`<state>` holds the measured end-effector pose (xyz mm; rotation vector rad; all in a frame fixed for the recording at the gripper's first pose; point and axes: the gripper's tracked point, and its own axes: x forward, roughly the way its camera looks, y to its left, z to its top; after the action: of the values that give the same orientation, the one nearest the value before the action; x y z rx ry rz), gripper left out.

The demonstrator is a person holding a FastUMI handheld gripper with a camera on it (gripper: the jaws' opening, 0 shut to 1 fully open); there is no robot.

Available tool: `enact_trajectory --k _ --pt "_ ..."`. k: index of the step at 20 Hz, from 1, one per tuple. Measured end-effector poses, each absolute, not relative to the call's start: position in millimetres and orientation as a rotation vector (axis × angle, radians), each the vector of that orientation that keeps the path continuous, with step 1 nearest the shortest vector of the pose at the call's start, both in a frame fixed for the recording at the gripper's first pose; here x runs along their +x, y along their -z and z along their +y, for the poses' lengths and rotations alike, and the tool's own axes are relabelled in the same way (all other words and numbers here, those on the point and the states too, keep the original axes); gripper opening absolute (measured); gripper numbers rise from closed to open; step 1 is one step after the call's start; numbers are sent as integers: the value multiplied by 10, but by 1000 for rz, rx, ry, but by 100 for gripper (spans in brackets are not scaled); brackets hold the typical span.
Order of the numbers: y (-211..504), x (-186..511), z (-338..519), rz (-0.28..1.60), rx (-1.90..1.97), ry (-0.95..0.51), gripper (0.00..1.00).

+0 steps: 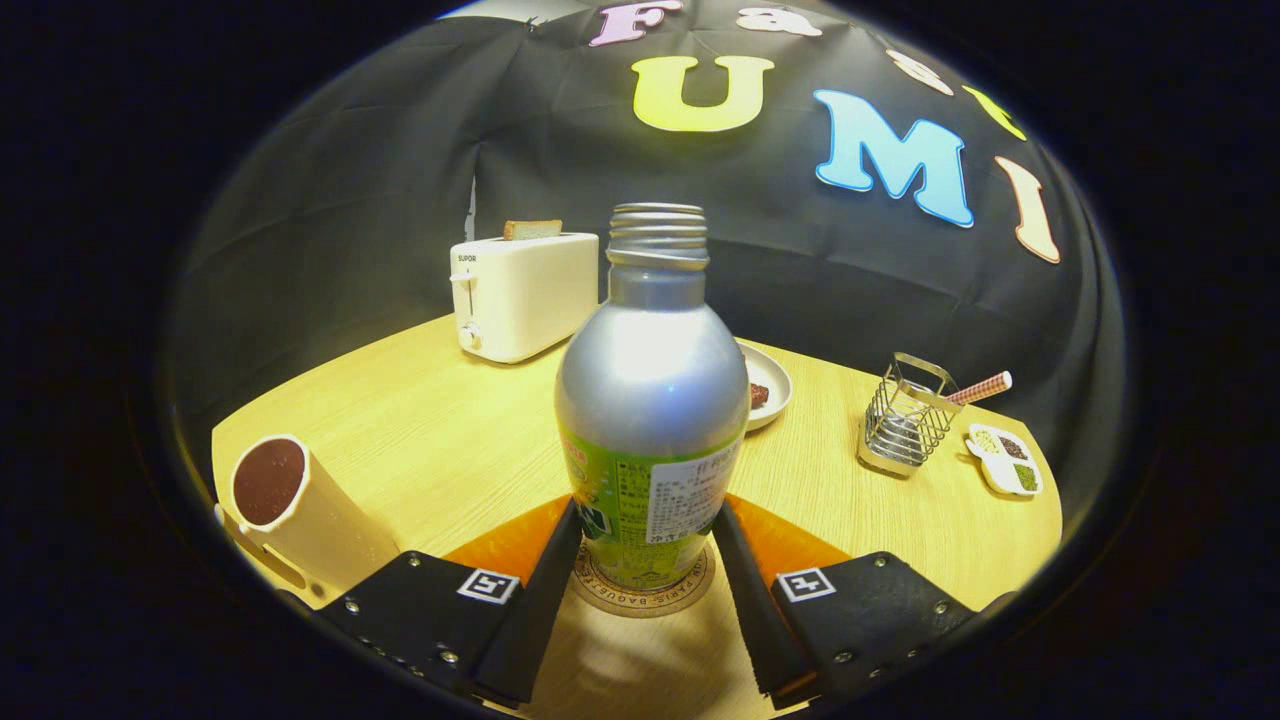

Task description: Take the bottle from table, then pour the juice into the cup, finally place the bottle on the coaster

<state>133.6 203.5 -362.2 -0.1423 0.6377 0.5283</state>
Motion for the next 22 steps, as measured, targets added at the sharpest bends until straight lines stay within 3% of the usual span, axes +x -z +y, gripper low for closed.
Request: enact_trajectory --k 3,5,12,22 --pt "3614 1299 2001 656 -123 -517 80" --pt "3576 1300 1986 651 -119 -511 98" --pt "3228 1168 1922 629 -111 -499 98" --pt "2196 780 1566 529 -30 -424 98"
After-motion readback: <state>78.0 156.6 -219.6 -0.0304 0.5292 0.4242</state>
